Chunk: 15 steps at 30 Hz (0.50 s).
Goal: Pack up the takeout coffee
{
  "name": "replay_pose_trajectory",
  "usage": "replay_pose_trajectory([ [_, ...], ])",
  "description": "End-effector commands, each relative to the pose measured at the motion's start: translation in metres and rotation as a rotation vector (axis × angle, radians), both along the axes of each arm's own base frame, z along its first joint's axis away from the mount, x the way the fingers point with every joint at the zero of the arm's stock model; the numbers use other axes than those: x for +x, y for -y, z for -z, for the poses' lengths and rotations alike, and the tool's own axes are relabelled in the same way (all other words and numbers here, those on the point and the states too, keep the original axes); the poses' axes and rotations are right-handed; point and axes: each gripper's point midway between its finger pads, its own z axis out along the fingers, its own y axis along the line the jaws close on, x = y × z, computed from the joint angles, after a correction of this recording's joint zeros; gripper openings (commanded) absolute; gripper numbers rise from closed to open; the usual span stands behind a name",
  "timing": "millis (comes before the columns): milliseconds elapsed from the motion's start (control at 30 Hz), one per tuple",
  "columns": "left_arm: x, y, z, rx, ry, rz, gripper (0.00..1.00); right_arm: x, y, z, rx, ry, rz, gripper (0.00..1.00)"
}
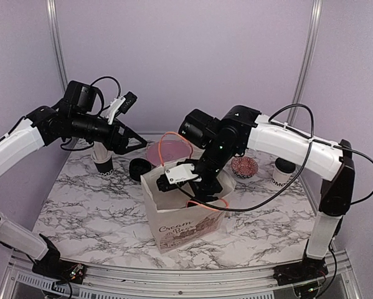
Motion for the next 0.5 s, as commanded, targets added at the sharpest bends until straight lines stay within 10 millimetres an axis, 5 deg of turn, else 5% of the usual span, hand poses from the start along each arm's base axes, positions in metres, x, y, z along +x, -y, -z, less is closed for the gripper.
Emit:
replay_pose_trajectory([
  [0,-0.030,0.008,-0.030,-0.081,0.013,0.126,0.85,0.012,-0.002,-0.049,0.122,0.034,0.000,0.99],
  [233,-0.043,0.029,-0.035,-0.069,0.043,0.188,0.85,0.007,0.003,-0.087,0.230,-0.015,-0.072,0.99],
  [467,-0.035,0.033,-0.042,-0.049,0.083,0.152,0.85,0.036,0.023,-0.175,0.453,0.114,-0.020,0.99],
])
